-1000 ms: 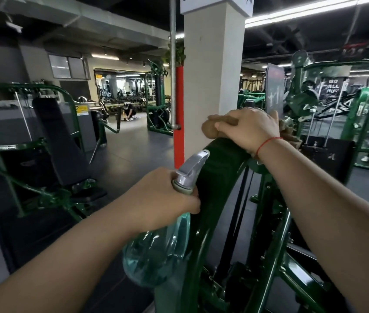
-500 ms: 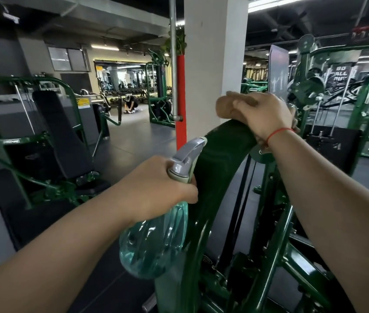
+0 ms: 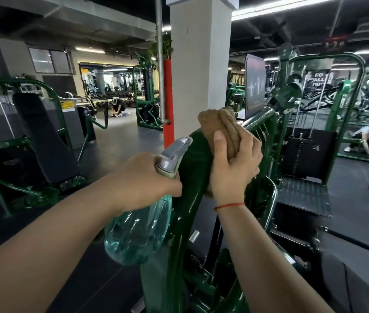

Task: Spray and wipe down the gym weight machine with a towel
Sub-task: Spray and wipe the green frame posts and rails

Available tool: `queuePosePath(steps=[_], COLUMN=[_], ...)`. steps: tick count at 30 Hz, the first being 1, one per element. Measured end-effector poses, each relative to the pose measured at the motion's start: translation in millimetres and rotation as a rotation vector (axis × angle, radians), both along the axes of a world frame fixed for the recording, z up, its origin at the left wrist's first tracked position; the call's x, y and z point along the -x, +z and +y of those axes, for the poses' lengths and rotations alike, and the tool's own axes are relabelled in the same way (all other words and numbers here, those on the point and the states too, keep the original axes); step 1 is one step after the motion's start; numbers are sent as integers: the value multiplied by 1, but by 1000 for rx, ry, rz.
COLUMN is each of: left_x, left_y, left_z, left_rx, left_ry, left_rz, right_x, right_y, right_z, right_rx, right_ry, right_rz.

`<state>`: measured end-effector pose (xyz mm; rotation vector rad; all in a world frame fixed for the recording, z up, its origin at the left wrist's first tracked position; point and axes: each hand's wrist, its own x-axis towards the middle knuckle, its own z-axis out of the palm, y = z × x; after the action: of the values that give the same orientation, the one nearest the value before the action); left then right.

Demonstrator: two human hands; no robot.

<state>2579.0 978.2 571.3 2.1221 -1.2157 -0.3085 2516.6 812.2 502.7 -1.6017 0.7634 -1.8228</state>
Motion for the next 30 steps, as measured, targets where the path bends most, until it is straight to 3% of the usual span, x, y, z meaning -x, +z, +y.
queuePosePath(steps=[4, 7, 11, 17, 22, 27, 30], left_x=[0, 0, 0, -2, -6, -10, -12], left_y=[-2, -2, 0, -2, -6, -9, -11], left_z=[0, 0, -4, -1, -1, -3, -3], left_rx=[0, 13, 9, 25, 52, 40, 46], left_ry=[-7, 13, 39, 30, -10, -37, -29], left_rz=[-20, -13, -10, 7, 20, -15, -12], right_x=[-8, -15, -18, -16, -1, -13, -21], right_y=[6, 20, 28, 10, -6, -4, 8], right_z=[-25, -63, -89, -55, -5, -15, -29], right_rx=[-78, -283, -491, -694, -796, -1022, -1027], right_ry=[42, 39, 187, 373, 431, 625, 697], right_rz=[-84, -143, -389, -517, -475, -579, -663])
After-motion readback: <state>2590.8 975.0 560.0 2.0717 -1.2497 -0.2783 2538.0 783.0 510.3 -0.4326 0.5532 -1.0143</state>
